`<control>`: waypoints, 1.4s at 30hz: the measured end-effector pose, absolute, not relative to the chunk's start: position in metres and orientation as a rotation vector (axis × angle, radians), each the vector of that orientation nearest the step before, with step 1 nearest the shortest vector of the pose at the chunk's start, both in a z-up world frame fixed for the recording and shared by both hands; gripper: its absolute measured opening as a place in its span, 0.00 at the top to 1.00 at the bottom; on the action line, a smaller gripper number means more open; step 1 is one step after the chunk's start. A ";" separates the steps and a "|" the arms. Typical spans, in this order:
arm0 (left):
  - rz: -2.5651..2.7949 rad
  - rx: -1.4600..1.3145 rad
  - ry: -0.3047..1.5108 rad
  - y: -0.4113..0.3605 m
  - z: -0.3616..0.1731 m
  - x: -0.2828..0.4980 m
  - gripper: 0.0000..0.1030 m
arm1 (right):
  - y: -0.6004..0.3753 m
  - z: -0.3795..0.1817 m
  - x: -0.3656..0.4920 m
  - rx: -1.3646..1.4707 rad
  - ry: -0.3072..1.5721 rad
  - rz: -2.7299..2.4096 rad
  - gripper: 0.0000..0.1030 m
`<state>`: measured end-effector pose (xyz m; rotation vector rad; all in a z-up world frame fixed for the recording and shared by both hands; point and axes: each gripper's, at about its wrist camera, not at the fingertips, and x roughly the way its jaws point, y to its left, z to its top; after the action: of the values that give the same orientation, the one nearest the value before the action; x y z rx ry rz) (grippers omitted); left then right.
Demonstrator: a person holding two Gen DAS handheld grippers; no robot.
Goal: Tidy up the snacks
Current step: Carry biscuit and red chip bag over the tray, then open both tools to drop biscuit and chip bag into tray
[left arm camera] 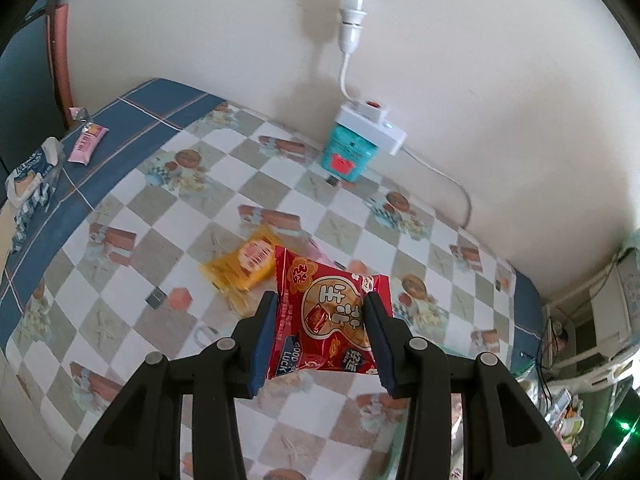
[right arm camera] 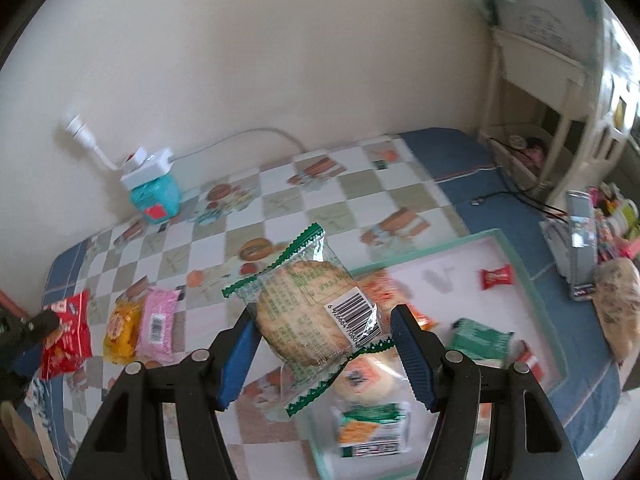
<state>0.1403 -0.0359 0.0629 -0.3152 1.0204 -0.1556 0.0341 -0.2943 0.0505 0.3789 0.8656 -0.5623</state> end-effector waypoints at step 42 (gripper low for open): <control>-0.602 0.097 1.152 -0.284 0.008 0.050 0.56 | -0.450 -0.035 -0.036 0.614 1.003 -0.815 0.33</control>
<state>0.0503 -0.2844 0.0081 0.0970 1.1515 -0.6016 -0.0358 -0.4500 -0.0348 0.6141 1.0031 -0.8152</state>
